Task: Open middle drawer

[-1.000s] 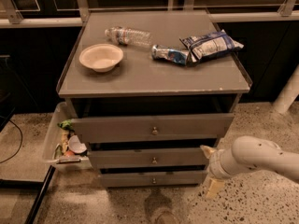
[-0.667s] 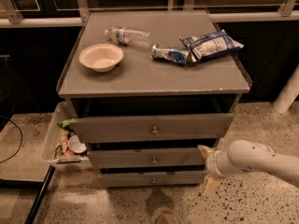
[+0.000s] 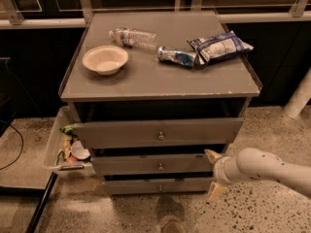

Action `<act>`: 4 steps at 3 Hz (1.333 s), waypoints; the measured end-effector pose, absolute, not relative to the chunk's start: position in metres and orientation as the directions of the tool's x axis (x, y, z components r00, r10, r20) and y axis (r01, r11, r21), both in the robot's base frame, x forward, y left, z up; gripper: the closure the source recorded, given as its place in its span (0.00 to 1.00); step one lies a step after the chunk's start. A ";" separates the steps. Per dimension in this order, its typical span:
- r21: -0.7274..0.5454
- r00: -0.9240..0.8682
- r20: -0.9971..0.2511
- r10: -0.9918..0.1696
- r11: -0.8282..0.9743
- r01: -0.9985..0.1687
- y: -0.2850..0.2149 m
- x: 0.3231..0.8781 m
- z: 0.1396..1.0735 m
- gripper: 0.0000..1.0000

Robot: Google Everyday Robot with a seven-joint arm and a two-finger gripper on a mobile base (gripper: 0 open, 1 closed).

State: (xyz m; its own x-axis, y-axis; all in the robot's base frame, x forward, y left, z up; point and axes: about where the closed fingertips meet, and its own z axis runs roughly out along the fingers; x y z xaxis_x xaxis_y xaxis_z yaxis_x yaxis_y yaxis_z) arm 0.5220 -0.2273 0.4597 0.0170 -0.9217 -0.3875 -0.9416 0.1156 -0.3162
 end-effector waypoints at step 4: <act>-0.385 0.238 -0.511 -0.826 -0.028 -0.922 -0.183 0.576 0.431 0.00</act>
Offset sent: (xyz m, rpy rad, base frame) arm 0.0454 0.0248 -0.0050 0.1120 -0.1381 0.1568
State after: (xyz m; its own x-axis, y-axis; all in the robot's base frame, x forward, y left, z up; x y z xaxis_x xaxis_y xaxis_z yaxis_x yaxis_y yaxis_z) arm 0.5764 -0.1827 0.4306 0.2381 -0.8261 -0.5107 -0.9225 -0.0279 -0.3850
